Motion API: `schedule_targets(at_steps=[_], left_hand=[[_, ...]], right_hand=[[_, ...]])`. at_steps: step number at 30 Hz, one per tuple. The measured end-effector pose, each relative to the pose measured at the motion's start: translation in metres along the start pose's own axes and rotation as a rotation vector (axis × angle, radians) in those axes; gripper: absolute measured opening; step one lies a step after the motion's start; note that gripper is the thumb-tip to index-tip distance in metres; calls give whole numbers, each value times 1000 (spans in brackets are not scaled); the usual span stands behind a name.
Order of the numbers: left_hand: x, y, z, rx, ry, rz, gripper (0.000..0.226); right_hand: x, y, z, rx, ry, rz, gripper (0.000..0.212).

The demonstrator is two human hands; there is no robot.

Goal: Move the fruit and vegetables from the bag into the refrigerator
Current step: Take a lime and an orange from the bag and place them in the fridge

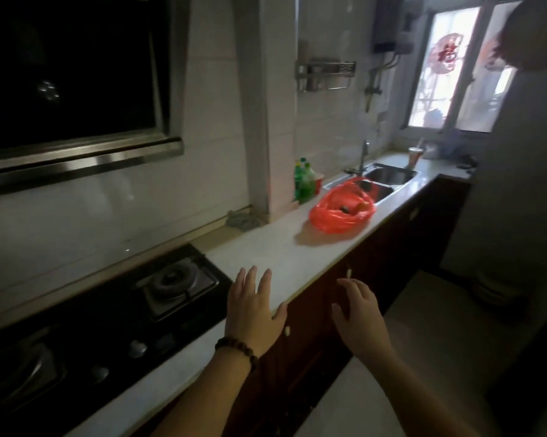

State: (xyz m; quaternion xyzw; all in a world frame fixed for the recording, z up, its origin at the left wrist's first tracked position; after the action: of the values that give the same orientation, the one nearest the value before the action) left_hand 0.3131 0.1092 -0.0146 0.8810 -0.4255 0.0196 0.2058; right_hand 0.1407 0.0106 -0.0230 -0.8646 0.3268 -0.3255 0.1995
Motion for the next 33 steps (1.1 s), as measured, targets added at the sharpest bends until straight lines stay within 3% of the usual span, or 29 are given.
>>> schedule_targets(at_steps=[9, 18, 28, 33], left_hand=[[68, 120, 67, -12, -37, 114, 68], [147, 189, 148, -46, -144, 154, 67], [325, 224, 230, -120, -180, 111, 69], [416, 240, 255, -114, -192, 82, 68]], right_hand=[[29, 132, -73, -45, 66, 193, 48], [81, 229, -68, -44, 37, 242, 45], [259, 337, -44, -84, -40, 210, 48], [360, 374, -49, -74, -1, 188, 47]])
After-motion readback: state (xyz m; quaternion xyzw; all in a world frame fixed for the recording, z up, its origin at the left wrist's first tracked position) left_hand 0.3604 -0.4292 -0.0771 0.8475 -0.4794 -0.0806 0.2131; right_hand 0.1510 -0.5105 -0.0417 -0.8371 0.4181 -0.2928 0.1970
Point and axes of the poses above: each hand's wrist, its own x-axis towards the middle knuckle, its own z-axis out of the palm, y = z × x, the point moved 5 cm from there along x, towards the middle knuckle, and after that the axes turned 12 degrees about -z, right-handed, at the moved point
